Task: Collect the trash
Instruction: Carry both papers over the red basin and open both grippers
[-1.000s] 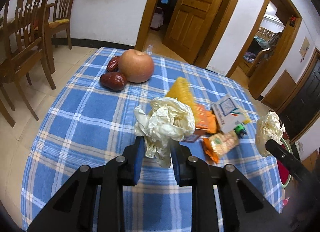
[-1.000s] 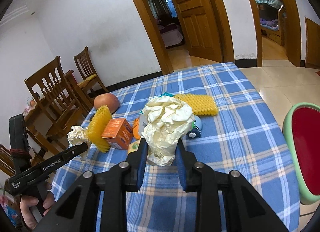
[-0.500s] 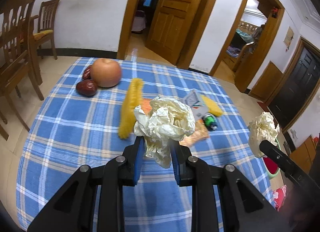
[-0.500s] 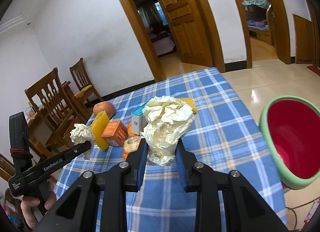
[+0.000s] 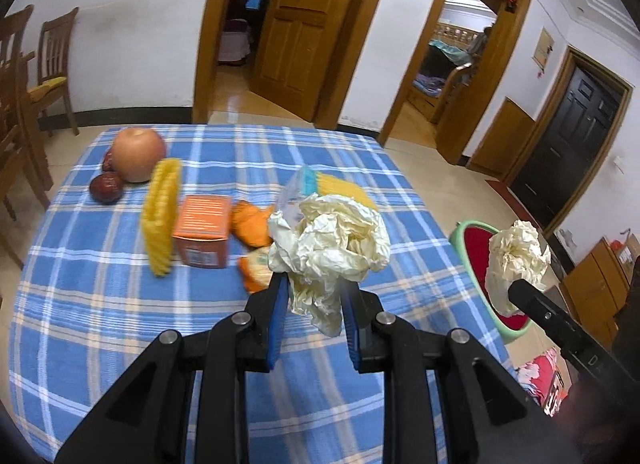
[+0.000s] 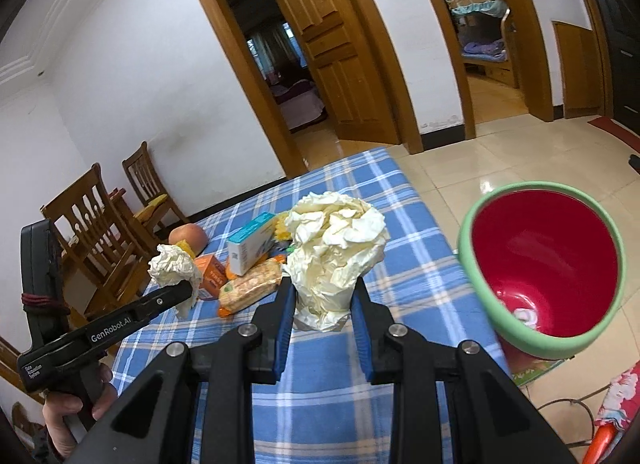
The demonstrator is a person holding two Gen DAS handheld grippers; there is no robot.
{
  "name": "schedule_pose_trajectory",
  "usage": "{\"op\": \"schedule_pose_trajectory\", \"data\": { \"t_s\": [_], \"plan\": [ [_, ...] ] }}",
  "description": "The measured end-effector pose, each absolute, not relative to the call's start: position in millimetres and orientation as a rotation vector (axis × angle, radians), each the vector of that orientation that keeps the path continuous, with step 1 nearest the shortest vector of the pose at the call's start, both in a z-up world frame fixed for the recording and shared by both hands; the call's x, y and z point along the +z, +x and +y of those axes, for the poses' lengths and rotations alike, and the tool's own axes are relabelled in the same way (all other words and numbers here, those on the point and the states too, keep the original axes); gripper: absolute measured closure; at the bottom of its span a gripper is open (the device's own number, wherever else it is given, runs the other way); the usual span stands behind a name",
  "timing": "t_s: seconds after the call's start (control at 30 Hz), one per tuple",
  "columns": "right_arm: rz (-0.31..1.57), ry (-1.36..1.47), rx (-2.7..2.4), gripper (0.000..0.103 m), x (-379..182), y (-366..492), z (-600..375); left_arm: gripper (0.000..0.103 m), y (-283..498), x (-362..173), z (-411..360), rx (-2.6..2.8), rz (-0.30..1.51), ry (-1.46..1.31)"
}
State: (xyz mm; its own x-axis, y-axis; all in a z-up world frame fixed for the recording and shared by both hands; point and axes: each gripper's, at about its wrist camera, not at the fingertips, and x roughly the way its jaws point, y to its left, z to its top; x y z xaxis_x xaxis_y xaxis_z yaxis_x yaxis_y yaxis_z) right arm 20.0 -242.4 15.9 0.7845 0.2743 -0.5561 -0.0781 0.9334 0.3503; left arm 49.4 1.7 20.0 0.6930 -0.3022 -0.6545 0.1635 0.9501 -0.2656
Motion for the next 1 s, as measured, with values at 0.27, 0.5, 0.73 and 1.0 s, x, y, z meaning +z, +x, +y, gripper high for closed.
{"op": "schedule_pose_trajectory", "data": {
  "t_s": [0.27, 0.5, 0.73, 1.0],
  "plan": [
    [0.635, 0.344, 0.145, 0.073, 14, 10, -270, 0.078, 53, 22, -36, -0.328, 0.775, -0.147],
    [0.639, 0.367, 0.09, 0.073, 10, 5, -294, 0.078, 57, 22, -68, -0.384, 0.79, -0.114],
    [0.64, 0.396, 0.033, 0.073, 4, 1, -320, 0.078, 62, 22, -106, -0.43, 0.801, -0.063],
    [0.654, 0.428, -0.045, 0.073, -5, -1, -353, 0.078, 71, 18, -151, -0.489, 0.817, -0.003]
  ]
}}
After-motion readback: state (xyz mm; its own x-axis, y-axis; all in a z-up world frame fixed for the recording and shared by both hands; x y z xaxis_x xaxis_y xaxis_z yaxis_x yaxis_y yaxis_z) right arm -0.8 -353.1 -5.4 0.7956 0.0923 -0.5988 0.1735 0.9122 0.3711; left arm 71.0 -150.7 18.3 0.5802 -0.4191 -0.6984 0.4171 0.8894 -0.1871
